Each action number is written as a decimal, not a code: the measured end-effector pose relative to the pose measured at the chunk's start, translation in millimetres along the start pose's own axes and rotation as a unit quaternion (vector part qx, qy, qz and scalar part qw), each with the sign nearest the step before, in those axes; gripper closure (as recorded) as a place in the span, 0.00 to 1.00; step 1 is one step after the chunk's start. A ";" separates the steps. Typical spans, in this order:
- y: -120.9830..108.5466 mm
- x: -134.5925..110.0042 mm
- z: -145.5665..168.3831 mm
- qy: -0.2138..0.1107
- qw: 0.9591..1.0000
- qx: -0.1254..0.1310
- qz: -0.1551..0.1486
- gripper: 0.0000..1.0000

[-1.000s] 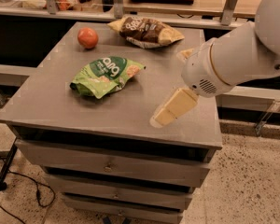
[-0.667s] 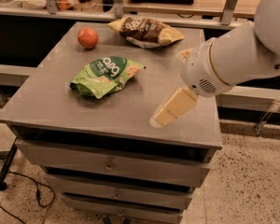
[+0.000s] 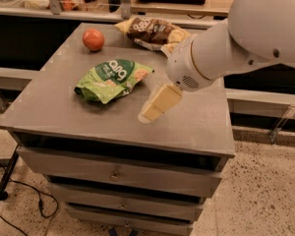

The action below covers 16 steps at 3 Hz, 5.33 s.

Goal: Pick green rice chip bag

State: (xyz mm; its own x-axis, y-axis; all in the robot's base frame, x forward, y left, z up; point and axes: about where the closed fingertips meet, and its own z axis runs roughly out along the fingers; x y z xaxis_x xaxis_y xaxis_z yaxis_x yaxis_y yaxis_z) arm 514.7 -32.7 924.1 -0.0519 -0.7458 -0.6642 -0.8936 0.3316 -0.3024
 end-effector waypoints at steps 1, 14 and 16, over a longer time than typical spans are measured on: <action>-12.5 -18.6 37.3 -0.012 0.999 -0.019 -0.031 0.00; -14.4 -129.1 110.7 -0.148 0.980 -0.132 0.004 1.00; -44.3 -169.1 93.8 -0.221 0.965 -0.139 -0.005 1.00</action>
Offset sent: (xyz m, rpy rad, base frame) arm 0.0909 0.0856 -0.0441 -0.0259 0.0144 0.1816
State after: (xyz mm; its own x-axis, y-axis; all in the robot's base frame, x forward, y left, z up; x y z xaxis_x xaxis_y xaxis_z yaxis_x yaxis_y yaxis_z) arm 604.8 132.9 985.7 0.0969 -0.4087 -0.9075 -0.9815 0.1119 -0.1552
